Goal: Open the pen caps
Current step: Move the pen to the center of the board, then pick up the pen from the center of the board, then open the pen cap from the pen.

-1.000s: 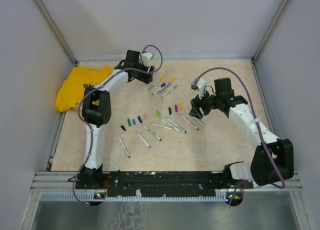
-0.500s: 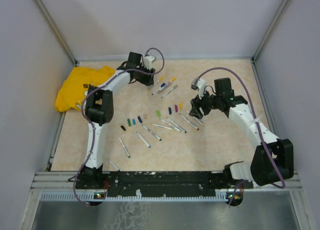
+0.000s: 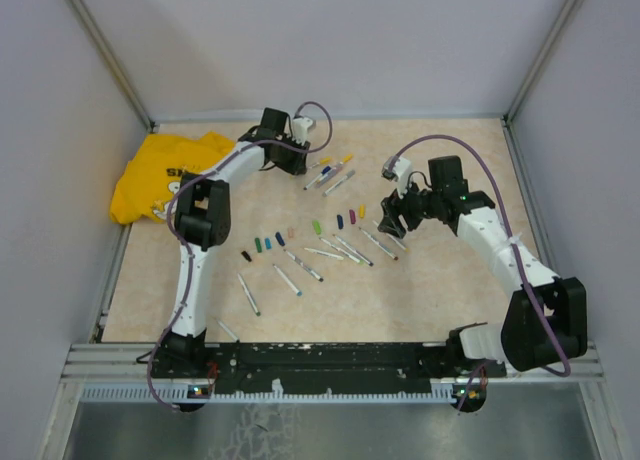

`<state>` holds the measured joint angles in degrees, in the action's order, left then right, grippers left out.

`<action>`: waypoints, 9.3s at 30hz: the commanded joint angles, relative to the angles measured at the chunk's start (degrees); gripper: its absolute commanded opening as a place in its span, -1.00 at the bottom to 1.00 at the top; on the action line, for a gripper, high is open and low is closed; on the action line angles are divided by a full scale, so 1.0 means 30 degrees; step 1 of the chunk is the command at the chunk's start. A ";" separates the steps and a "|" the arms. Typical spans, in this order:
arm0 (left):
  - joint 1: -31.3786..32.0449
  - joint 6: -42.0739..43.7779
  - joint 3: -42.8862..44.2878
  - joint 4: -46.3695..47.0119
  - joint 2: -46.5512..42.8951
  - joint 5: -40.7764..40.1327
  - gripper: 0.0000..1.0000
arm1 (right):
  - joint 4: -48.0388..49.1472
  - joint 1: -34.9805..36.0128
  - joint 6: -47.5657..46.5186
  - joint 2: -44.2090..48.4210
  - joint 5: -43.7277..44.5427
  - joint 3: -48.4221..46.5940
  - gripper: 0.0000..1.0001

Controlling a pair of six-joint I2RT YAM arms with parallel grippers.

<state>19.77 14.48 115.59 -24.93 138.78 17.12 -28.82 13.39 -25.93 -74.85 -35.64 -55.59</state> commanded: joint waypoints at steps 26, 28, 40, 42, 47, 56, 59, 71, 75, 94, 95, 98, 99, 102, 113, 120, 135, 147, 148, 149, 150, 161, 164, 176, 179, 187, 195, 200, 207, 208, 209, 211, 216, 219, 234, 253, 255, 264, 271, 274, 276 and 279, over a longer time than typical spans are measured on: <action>0.0134 -0.3616 -0.9270 -0.0019 -0.5927 -0.4716 -0.80 | 0.0307 0.0123 -0.0115 0.0018 -0.0224 -0.1070 0.24; 0.0148 -0.4252 -1.0844 0.0360 -0.6679 -0.5060 -0.80 | 0.0317 0.0136 -0.0115 0.0018 -0.0248 -0.1068 0.24; 0.0148 -0.6776 -1.7871 0.2676 -1.1589 -0.4939 -0.79 | 0.0295 0.0122 -0.0101 -0.0102 -0.0250 -0.1054 0.24; 0.0162 -0.6839 -1.8222 0.2783 -1.1855 -0.4892 -0.75 | 0.0289 0.0137 -0.0115 -0.0135 -0.0257 -0.1042 0.24; 0.0177 -0.6643 -1.7861 0.2774 -1.1519 -0.4821 -0.59 | 0.0278 0.0135 -0.0137 -0.0183 -0.0250 -0.1054 0.24; 0.0163 -0.5813 -1.5814 0.1871 -1.0062 -0.4632 -0.35 | 0.0266 0.0138 -0.0145 -0.0216 -0.0250 -0.1045 0.24; 0.0162 -0.5525 -1.5254 0.1597 -0.9544 -0.4532 -0.27 | 0.0290 0.0137 -0.0145 -0.0245 -0.0250 -0.1061 0.24; 0.0482 -0.5164 -1.2929 0.0203 -0.7747 -0.4672 -0.22 | 0.0274 0.0130 -0.0171 -0.0275 -0.0220 -0.1039 0.24; 0.0604 -0.5356 -1.3129 -0.0384 -0.7633 -0.5724 -0.23 | 0.0260 0.0145 -0.0173 -0.0282 -0.0292 -0.1078 0.24; 0.0674 -0.5475 -1.3163 -0.0700 -0.7777 -0.7024 -1.00 | 0.0260 0.0148 -0.0116 -0.0216 -0.0675 -0.1051 0.24; 0.0675 -0.5472 -1.2951 -0.0672 -0.7832 -0.7275 -1.00 | 0.0282 0.0157 -0.0101 -0.0216 -0.0830 -0.1015 0.24; 0.0676 -0.5522 -1.2412 -0.0522 -0.8110 -0.8133 -1.00 | 0.0304 0.0157 -0.0059 -0.0108 -0.1226 -0.1017 0.23; 0.0672 -0.5558 -1.2311 -0.0371 -0.8302 -0.8355 -1.00 | 0.0376 0.0165 -0.0035 -0.0060 -0.1371 -0.0943 0.23; 0.0661 -0.5687 -1.2204 0.0131 -0.9213 -0.8897 -1.00 | 0.0697 0.0164 0.0081 0.0244 -0.1767 -0.0730 0.23; 0.1095 -0.6738 -1.6044 0.3718 -1.5233 -0.8004 -1.00 | 0.2236 0.0166 0.0505 0.1750 -0.3314 0.0280 0.22; 0.2330 -0.8291 -2.0557 0.7867 -2.0282 -0.4964 -1.00 | 0.3377 0.0166 0.0854 0.2664 -0.4449 0.1086 0.22; 0.8363 -1.2618 -2.9091 1.9026 -2.6436 -0.4616 -1.00 | 0.5944 0.0461 0.1848 0.3901 -0.8307 0.3046 0.20; 1.1666 -1.3196 -3.2037 2.6153 -2.5887 -0.8891 -1.00 | 0.6943 0.2082 0.2386 0.3553 -0.9006 0.3586 0.20; 1.1835 -1.3201 -3.2189 2.6664 -2.5835 -0.9127 -1.00 | 0.7292 0.2211 0.2717 0.3503 -0.9031 0.3688 0.20; 1.1947 -1.3234 -3.2350 2.7222 -2.5752 -0.9358 -1.00 | 0.7735 0.2330 0.3102 0.3442 -0.9008 0.3855 0.20; 1.2064 -1.3361 -3.2517 2.7899 -2.5635 -0.9592 -1.00 | 0.8215 0.2436 0.3499 0.3427 -0.9009 0.4082 0.20; 1.3087 -1.3734 -3.2955 3.2370 -2.3541 -1.1698 -1.00 | 1.3852 0.2872 0.7590 0.3817 -0.8808 0.6163 0.20; 1.3249 -1.3715 -3.2515 3.2979 -2.2737 -1.2033 -1.00 | 1.5350 0.3069 0.8604 0.3724 -0.8779 0.6633 0.20; 1.4138 -1.2896 -3.1243 3.6990 -1.8903 -1.2474 -1.00 | 1.6914 0.4202 1.0279 0.3102 -0.7896 0.7027 0.31; 1.4475 -1.2565 -3.1106 3.8057 -1.8390 -1.2562 -1.00 | 1.6631 0.4337 1.0328 0.2807 -0.7135 0.6879 0.31; 1.4853 -1.2526 -3.0853 3.8518 -1.8047 -1.2428 -1.00 | 1.6610 0.4738 1.0422 0.2632 -0.6347 0.6802 0.04; 1.4855 -1.2561 -3.1169 3.8743 -1.7960 -1.2534 -0.42 | 1.6139 0.4737 0.9937 0.2787 -0.7226 0.6351 -1.00; 1.4852 -1.2476 -3.2316 3.8280 -1.9536 -1.3373 0.22 | 1.3980 0.4737 0.8562 0.2918 -0.6289 0.5588 -1.00; 1.4602 -1.3575 -2.9389 2.7584 -2.2986 -1.4511 0.47 | 1.2350 0.4738 0.7499 0.2796 -0.6052 0.4959 -1.00; 1.4567 -1.3904 -2.8811 2.5554 -2.3089 -1.4752 0.46 | 1.2245 0.4759 0.7414 0.2801 -0.6047 0.4903 -1.00; 1.4563 -1.4230 -2.8361 2.4414 -2.3112 -1.4991 0.45 | 1.2155 0.4754 0.7348 0.2809 -0.6024 0.4867 -1.00; 1.4562 -1.4518 -2.7706 2.3200 -2.3000 -1.5196 0.43 | 1.2044 0.4737 0.7243 0.2873 -0.6018 0.4822 -1.00; 1.4562 -1.4851 -2.6693 2.1923 -2.2473 -1.5451 0.31 | 1.1923 0.4737 0.7100 0.2926 -0.6021 0.4794 -1.00; 1.4558 -1.4780 -2.6261 2.1443 -2.2301 -1.5490 0.19 | 1.1877 0.4737 0.7064 0.2916 -0.6021 0.4791 -1.00; 1.4079 -1.3859 -2.5508 2.1110 -2.2403 -1.5508 -0.62 | 1.1299 0.4763 0.6233 0.2884 -0.5815 0.4718 -1.00; 1.0733 -1.2616 -2.7849 2.5592 -2.5811 -1.6553 -1.00 | 0.9135 0.5646 0.4648 0.1948 -0.5309 0.3802 -1.00; 1.0403 -1.2304 -2.7766 2.5539 -2.5962 -1.6638 -1.00 | 0.8854 0.5757 0.4434 0.1831 -0.5235 0.3670 -1.00; 0.9721 -1.2015 -2.8261 2.5503 -2.6448 -1.7228 -1.00 | 0.8460 0.5806 0.4321 0.1667 -0.5243 0.3434 -1.00; 0.9462 -1.1889 -2.8293 2.5709 -2.6654 -1.7339 -1.00 | 0.8018 0.5820 0.4339 0.1299 -0.5406 0.3130 -1.00; 0.9324 -1.1893 -2.8168 2.5718 -2.6549 -1.7363 -1.00 | 0.7799 0.5846 0.4328 0.1149 -0.5406 0.2984 -1.00; 0.9290 -1.1901 -2.8123 2.5741 -2.6477 -1.7325 -1.00 | 0.7688 0.5904 0.4326 0.1081 -0.5389 0.2918 -1.00; 0.9234 -1.1890 -2.8031 2.5762 -2.6372 -1.7361 -1.00 | 0.7561 0.5936 0.4335 0.0966 -0.5376 0.2808 -1.00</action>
<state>53.30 -27.24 30.24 45.01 62.19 -18.81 4.69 31.48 -11.51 -71.66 -47.79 -47.46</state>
